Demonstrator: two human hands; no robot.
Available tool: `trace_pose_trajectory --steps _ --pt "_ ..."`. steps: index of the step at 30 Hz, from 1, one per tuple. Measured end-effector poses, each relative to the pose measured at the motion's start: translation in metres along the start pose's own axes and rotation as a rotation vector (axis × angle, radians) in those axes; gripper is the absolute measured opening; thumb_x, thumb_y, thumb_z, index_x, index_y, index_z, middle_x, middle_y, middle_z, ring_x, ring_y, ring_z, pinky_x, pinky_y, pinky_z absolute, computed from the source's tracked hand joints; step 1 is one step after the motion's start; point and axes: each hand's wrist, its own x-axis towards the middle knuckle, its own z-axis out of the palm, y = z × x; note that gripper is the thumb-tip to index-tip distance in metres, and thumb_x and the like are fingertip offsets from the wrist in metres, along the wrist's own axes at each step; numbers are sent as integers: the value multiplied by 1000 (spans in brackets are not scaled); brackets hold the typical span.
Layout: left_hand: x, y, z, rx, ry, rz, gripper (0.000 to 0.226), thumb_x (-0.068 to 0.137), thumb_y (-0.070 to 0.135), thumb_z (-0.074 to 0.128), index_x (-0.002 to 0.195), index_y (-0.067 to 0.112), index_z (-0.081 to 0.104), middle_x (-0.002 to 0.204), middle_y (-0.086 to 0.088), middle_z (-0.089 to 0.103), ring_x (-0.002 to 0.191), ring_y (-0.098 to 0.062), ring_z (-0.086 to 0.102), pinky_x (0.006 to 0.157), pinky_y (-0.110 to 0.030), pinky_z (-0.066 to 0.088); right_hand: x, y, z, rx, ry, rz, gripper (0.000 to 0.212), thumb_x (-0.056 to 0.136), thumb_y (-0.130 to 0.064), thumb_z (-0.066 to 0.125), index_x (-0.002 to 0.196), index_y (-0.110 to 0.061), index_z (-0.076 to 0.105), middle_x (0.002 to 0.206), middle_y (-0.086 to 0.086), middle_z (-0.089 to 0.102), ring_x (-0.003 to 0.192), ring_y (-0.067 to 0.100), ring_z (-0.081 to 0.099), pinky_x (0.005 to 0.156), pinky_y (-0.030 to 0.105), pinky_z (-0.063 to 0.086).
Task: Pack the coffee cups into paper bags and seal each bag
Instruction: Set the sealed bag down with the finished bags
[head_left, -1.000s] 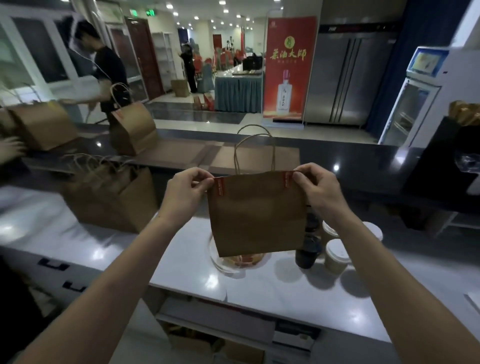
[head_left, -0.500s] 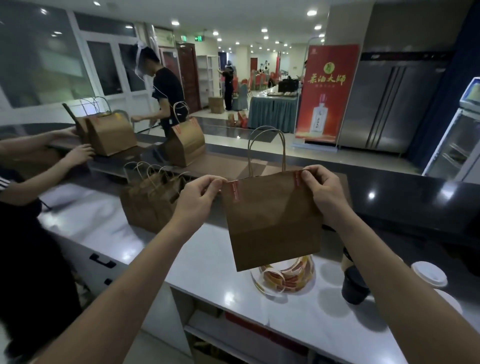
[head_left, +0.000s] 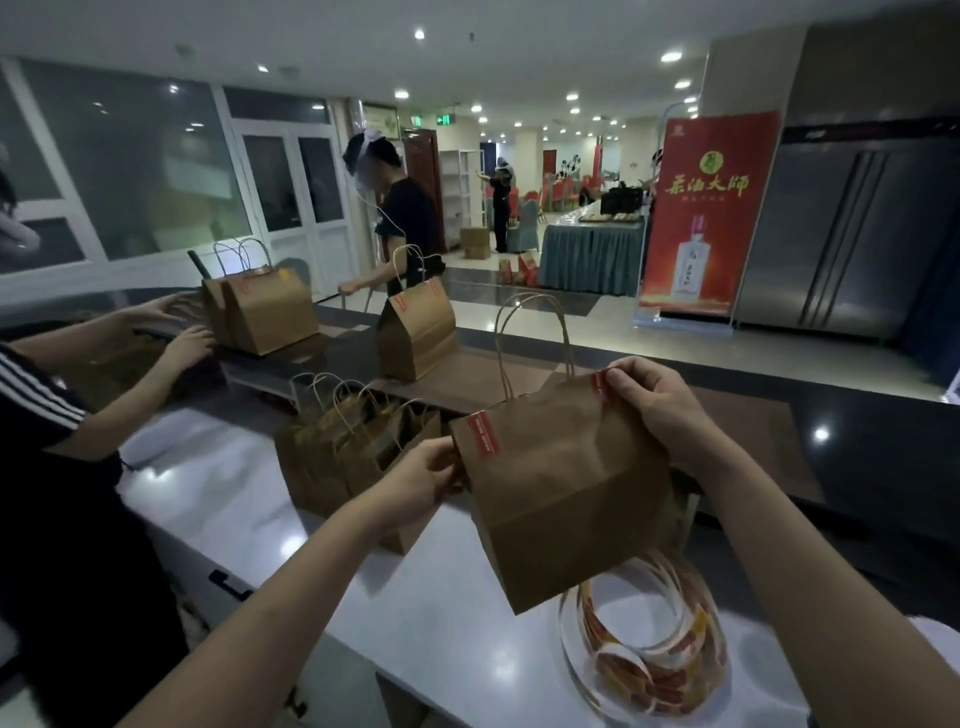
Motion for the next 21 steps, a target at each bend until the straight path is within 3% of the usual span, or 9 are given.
trace_pose_trajectory --steps 6,9,11,14,18,21 --pt "61 -10 -23 44 -16 -21 34 107 -4 42 109 14 71 109 -11 76 104 -29 75 93 -51 61 71 20 8 -18 13 17 16 106 -27 61 103 -16 72 94 4 74 86 21 68 76 32 57" --pt "93 -11 -29 36 29 -57 34 107 1 45 104 22 72 99 0 78 99 -23 75 90 -47 62 106 35 10 -108 60 -13 11 103 -27 65 109 -21 73 104 1 74 99 20 68 86 34 57" --pt "112 -10 -32 73 37 -55 31 107 7 48 103 27 72 96 8 78 96 -13 75 86 -38 62 125 45 11 -192 66 -45 24 99 -29 72 123 -27 67 114 -7 70 108 12 64 91 31 55" --pt "138 -11 -37 74 56 -44 32 108 7 48 109 27 74 97 4 78 93 -13 75 74 -29 61 149 52 12 -329 129 -133 49 91 -31 81 134 -31 59 124 -13 59 114 4 55 93 23 48" --pt "167 -12 -45 48 126 -62 31 109 6 47 120 19 72 107 -1 75 100 -21 72 73 -32 64 174 63 14 -506 223 -234 32 87 -29 83 114 -30 66 118 -8 56 116 14 51 96 31 48" --pt "190 -10 -52 67 134 -51 29 110 12 47 126 21 70 116 -1 72 108 -22 69 85 -44 65 186 64 21 -550 176 -217 20 89 -28 81 106 -26 70 116 -5 56 113 14 51 88 19 46"
